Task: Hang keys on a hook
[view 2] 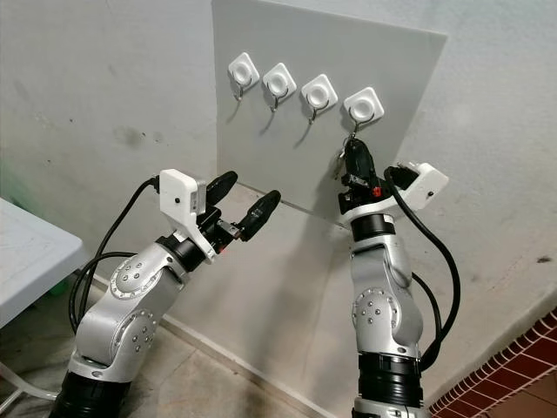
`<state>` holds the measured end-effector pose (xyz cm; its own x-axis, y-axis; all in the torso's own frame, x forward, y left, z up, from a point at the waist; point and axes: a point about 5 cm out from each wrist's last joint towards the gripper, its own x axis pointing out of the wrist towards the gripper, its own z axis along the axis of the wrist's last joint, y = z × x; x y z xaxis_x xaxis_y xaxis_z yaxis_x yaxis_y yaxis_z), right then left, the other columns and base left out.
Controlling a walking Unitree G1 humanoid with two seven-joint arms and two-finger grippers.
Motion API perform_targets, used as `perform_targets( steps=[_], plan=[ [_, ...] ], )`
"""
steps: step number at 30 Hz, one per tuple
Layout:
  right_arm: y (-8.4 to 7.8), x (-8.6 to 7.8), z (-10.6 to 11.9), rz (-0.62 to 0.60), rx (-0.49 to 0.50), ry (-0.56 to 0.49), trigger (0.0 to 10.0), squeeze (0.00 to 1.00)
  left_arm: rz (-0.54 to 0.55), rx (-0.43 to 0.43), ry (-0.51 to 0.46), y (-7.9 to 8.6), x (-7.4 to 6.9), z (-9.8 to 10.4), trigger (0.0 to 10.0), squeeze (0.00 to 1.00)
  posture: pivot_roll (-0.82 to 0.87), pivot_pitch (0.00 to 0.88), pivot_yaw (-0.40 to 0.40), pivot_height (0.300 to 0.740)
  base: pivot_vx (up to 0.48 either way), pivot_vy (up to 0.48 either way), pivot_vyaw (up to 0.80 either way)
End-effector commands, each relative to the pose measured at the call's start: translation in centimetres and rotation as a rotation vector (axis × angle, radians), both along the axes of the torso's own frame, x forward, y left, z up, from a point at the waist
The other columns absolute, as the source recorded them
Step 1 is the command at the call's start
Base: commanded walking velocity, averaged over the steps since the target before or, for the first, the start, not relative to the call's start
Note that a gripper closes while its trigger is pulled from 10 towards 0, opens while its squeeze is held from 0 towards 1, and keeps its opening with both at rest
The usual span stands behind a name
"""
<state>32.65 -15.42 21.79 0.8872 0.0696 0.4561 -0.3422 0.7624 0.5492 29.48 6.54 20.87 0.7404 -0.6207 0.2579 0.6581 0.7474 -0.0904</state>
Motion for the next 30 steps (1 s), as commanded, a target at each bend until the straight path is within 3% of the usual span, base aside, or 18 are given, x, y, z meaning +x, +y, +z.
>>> perform_targets(
  steps=[1,8,21,27,28,30],
  plan=[
    [-0.5,0.1,-1.1,-0.009,0.026,0.062,10.0,1.00,0.009,-0.007,-0.008,0.0,-0.2,0.4,10.0,0.00,0.02,0.000,-0.081,0.740,0.000,0.000,0.00],
    [-0.4,-0.1,-1.3,-0.009,-0.005,0.061,10.0,1.00,0.027,-0.013,-0.001,0.2,-0.1,0.3,10.0,0.00,0.02,0.000,-0.081,0.740,0.000,0.000,0.00],
    [-0.4,-0.7,-3.0,-0.045,-0.152,0.063,10.0,1.00,0.188,-0.030,0.024,1.8,0.8,-1.0,10.0,0.00,0.03,0.000,-0.088,0.740,0.000,0.000,0.00],
    [-0.9,-0.9,-3.4,-0.076,-0.105,0.058,10.0,0.97,0.229,-0.033,0.025,2.2,1.0,-1.3,10.0,0.00,0.03,0.000,-0.090,0.740,0.000,0.000,0.00],
    [-0.9,-0.9,-3.3,-0.058,-0.063,0.048,10.0,0.00,0.230,-0.037,0.028,2.2,1.0,-1.3,10.0,0.00,0.03,0.000,-0.090,0.740,0.000,0.000,0.00],
    [-0.8,-0.9,-3.4,-0.041,-0.053,0.045,10.0,0.00,0.235,-0.041,0.029,2.3,1.0,-1.4,10.0,0.00,0.03,0.000,-0.090,0.740,0.000,0.000,0.00]
  ],
)
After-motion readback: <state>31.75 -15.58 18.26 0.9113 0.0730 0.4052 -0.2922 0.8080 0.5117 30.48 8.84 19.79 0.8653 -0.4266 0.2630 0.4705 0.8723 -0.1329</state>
